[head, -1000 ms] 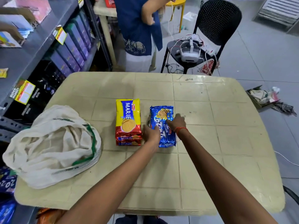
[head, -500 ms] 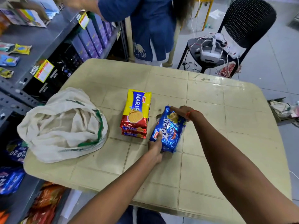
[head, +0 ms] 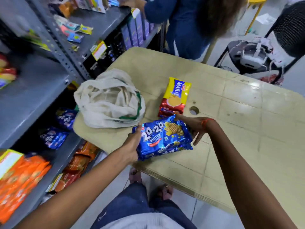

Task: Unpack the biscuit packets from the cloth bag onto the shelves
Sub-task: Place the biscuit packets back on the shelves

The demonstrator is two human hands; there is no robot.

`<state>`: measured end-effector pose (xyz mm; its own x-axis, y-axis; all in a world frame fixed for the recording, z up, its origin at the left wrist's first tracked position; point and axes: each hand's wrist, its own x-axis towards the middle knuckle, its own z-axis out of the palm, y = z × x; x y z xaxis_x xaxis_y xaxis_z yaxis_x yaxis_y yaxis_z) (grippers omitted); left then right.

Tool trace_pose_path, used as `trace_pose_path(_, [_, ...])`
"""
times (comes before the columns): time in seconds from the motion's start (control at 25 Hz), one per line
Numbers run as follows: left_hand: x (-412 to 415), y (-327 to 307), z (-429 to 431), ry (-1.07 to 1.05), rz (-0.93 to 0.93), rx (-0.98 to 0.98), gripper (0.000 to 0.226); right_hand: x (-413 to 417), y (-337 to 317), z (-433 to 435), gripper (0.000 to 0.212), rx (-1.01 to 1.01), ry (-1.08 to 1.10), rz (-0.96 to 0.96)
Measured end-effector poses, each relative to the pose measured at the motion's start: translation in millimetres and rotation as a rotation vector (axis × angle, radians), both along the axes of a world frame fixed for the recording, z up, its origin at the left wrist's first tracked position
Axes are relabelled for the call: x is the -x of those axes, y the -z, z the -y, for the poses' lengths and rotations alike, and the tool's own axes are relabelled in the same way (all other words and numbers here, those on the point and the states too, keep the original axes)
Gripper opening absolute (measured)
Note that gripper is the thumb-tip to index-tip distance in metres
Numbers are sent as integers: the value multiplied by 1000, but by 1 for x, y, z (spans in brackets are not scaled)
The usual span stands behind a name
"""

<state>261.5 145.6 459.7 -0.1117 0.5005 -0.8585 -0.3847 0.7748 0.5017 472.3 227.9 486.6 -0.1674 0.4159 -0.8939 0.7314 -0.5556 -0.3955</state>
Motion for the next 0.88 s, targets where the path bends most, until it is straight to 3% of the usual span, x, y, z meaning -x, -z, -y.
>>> trace_pose_path(0.2, [122, -41, 8, -178, -32, -123, 56, 119, -57, 7, 54, -175, -107, -105])
trace_pose_path(0.32, [192, -59, 14, -243, -86, -207, 45, 196, -76, 1, 54, -336, -186, -78])
trace_pose_path(0.4, [238, -64, 22, -276, -135, -242, 47, 254, -78, -8, 59, -341, -308, -100])
trace_pose_path(0.52, [306, -59, 33, -323, -365, -295, 58, 348, -66, -23, 52, -456, -430, -135])
trace_pose_path(0.64, [368, -57, 41, -420, -639, -258, 63, 433, -53, -29, 82, -587, -503, -46])
trace_pose_path(0.72, [401, -54, 45, -426, -790, -186, 66, 480, -50, -34, 90, -645, -466, -99])
trace_pose_path(0.88, [441, -55, 60, -456, -1009, -66, 69, 541, -53, -35, 83, -712, -445, -186])
